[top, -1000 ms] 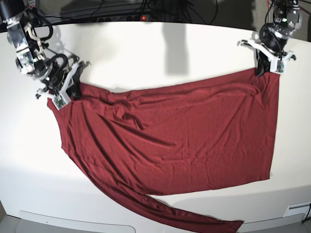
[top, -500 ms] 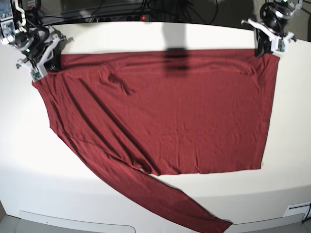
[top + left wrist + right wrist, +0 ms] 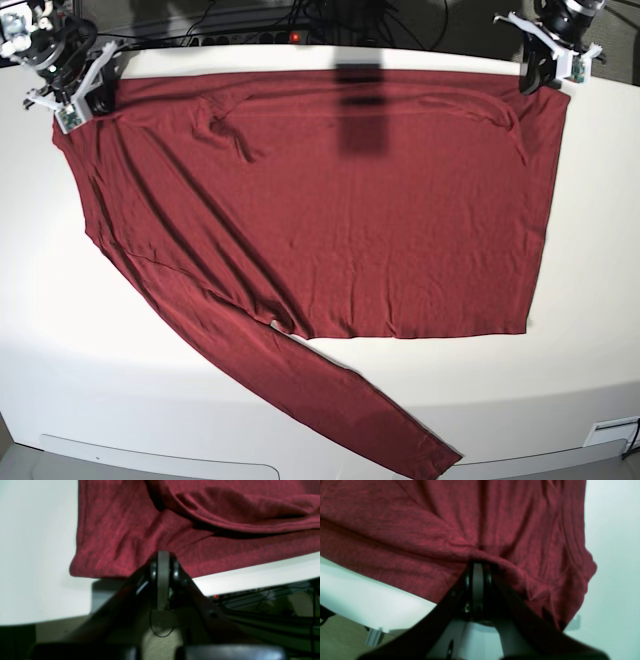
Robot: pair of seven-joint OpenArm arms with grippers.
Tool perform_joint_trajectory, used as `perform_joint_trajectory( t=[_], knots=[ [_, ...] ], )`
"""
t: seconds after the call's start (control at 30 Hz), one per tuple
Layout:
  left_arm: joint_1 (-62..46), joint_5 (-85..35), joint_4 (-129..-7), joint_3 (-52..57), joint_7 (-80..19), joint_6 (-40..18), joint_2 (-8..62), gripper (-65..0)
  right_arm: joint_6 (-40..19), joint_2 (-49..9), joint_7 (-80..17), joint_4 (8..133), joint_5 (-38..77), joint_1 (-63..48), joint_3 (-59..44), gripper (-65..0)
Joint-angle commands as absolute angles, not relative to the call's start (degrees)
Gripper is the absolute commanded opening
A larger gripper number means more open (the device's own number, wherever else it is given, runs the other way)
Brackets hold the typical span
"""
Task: Fold the T-shirt properly
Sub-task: 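Pull the shirt edge away from its body with both grippers, flattening it, then release the edge with the left gripper and move it to the hem corner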
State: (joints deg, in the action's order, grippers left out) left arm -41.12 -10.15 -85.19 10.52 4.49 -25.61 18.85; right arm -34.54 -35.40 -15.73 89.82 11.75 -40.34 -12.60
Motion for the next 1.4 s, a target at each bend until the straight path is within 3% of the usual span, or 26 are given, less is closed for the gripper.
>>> perform_joint_trajectory(
  t=[0.0,0.57,0.93,1.37],
  knots=[
    [-42.87,-7.49,-84.38,11.27,-2.98,-24.23,19.22,-65.0,-36.25,-34.81,-19.9,90.28,9.82,-41.5,-12.1,-65.0],
    [-43.79,-7.51,-84.73,15.4,-1.1,-25.76,19.25,-65.0,-36.34,-32.88,-20.29,93.36,9.17,-43.48,-12.1,-65.0],
    [-42.72,-7.49,-94.54,15.9,-6.31,-25.76,19.25,-65.0,-36.16,-32.91,-23.09,97.76,9.17,-41.45,-12.1,-65.0],
    [-42.52,-7.53,-104.44,25.71,-8.75,-25.74,19.25,-65.0,-36.01,-33.01,-25.52,107.66,9.19,-40.62,-16.73,-65.0]
  ],
)
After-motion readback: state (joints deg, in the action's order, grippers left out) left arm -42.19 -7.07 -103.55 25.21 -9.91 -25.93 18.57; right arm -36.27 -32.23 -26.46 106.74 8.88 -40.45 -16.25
